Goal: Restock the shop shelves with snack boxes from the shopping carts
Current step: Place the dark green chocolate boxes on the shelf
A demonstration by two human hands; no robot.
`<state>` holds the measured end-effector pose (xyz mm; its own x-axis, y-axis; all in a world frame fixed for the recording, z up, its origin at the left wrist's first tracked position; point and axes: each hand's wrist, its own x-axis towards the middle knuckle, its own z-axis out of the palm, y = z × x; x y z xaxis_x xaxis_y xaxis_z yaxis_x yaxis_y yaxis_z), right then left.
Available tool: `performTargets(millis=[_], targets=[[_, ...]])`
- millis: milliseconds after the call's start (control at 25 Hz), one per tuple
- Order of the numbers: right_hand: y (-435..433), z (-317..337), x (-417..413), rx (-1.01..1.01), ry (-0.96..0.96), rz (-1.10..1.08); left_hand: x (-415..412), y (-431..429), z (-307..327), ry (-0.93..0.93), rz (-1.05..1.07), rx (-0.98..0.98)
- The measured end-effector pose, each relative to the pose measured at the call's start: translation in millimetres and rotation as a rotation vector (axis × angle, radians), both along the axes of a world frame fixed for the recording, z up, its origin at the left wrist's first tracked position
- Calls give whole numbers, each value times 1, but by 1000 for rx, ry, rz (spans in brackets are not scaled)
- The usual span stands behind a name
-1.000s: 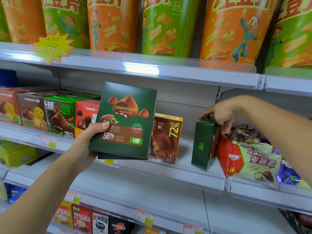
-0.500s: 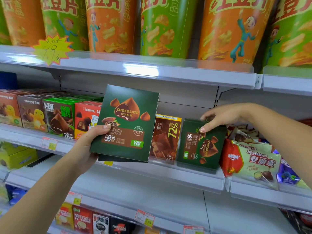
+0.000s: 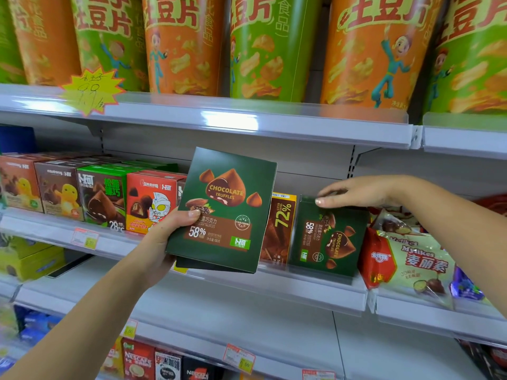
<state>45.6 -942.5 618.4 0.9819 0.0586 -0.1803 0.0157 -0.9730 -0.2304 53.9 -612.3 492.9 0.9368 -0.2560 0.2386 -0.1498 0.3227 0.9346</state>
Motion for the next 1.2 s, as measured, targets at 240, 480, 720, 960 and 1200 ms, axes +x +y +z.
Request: performTargets(millis=[240,480,720,960,1200], targets=[[42,2,-28,94,-404,102,-6,-7,0,-18,-42,10],[105,-2,-37,505,-326,183,-12,-3,1,-56,-54,40],[117,-6,-27,751,-232,150,-19,2,1,80,16,7],[118,-16,-23,910,-120,188,-23,8,-7,213,47,-78],[82,5,-17,1189,-422,277,-18,27,-5,223,119,-91]])
